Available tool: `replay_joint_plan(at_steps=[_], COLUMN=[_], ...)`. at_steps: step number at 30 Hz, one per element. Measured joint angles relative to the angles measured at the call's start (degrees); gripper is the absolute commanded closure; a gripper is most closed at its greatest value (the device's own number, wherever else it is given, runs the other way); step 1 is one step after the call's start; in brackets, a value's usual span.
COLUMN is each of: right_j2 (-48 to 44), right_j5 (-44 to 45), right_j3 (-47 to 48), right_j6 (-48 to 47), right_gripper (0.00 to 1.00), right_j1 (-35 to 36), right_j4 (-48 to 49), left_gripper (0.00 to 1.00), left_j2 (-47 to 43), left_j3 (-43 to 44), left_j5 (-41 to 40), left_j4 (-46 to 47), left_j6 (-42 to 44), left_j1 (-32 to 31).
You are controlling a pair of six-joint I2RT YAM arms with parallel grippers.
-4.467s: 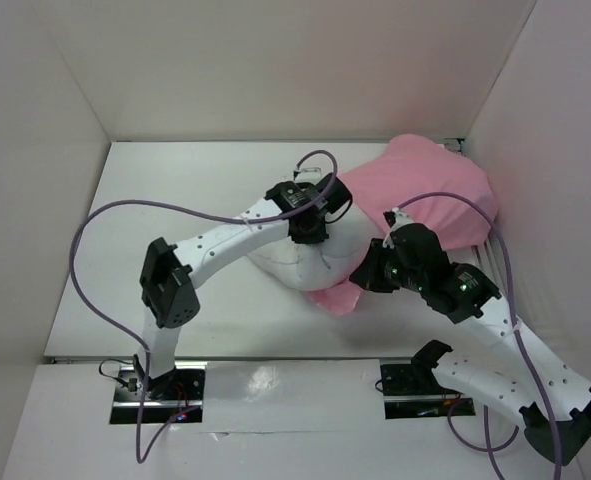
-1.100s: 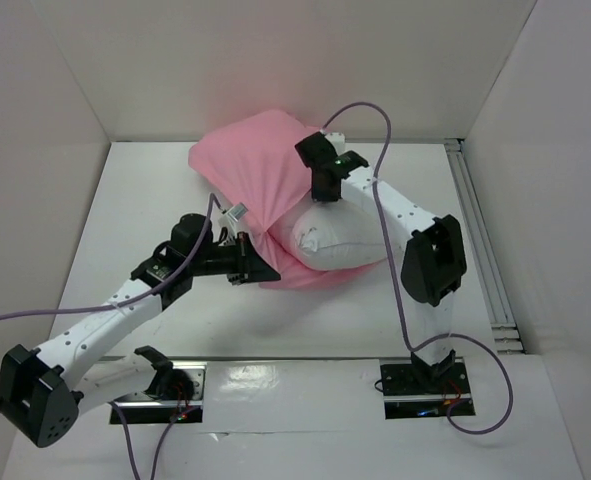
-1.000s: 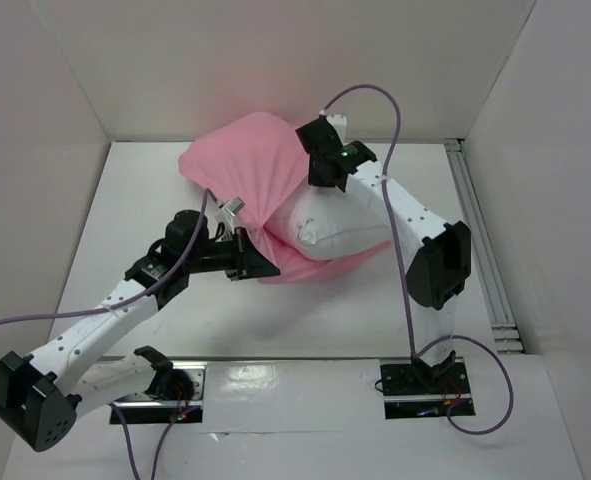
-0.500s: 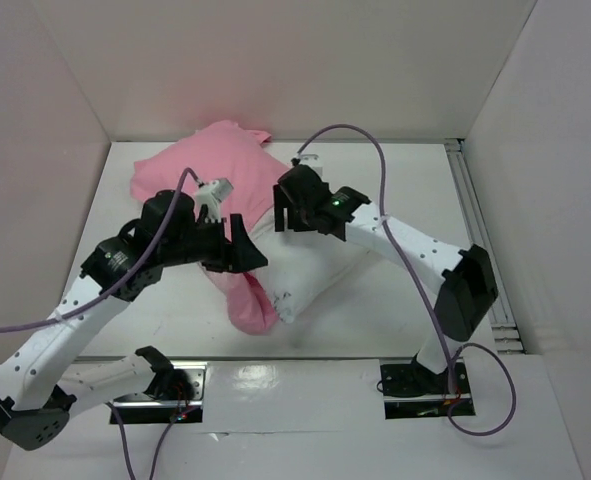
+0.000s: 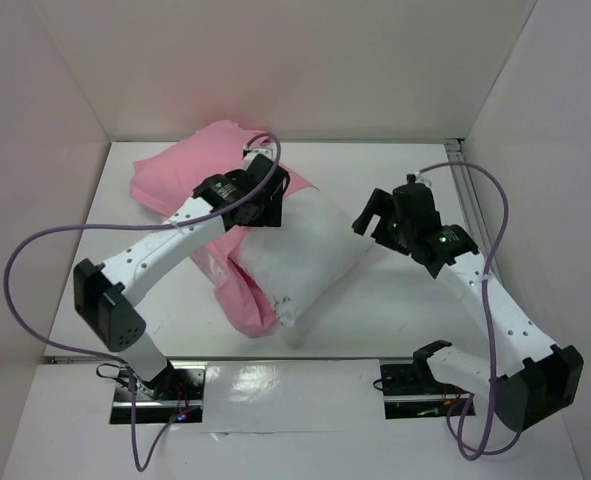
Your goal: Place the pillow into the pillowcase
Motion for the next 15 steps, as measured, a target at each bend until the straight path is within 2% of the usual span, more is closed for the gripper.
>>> replay_joint_plan(at_steps=[6,10,14,15], right_j2=[-0.8,-1.8,-1.7,-1.5], right_j5=[-13.3,-20.4,-24.8,-25.6], right_j3=[-14.9,-20.3,-21.9,-22.1], right_j6=[5.0,8.9,11.7,12.2], right_gripper=[0.04,0.03,0.03,0.03], right_j1=[-4.1,-4.2,-4.2,-4.2], right_j4=[2.9,8.1,13.8,15.2], left_gripper=[0.22,0.29,0.42,0.53], left_j2=[8.7,14.5,19.8,20.3], left_j3=[8.3,13.4,16.4,16.7], left_j5=[-11.5,-16.5,-19.1,-19.4], left_j4=[-1.4,-3.2,-5.0,-5.1], left_j6=[0.2,1.3,1.5,1.5], left_j1=[-1.3,-1.3,-1.3,-1.3])
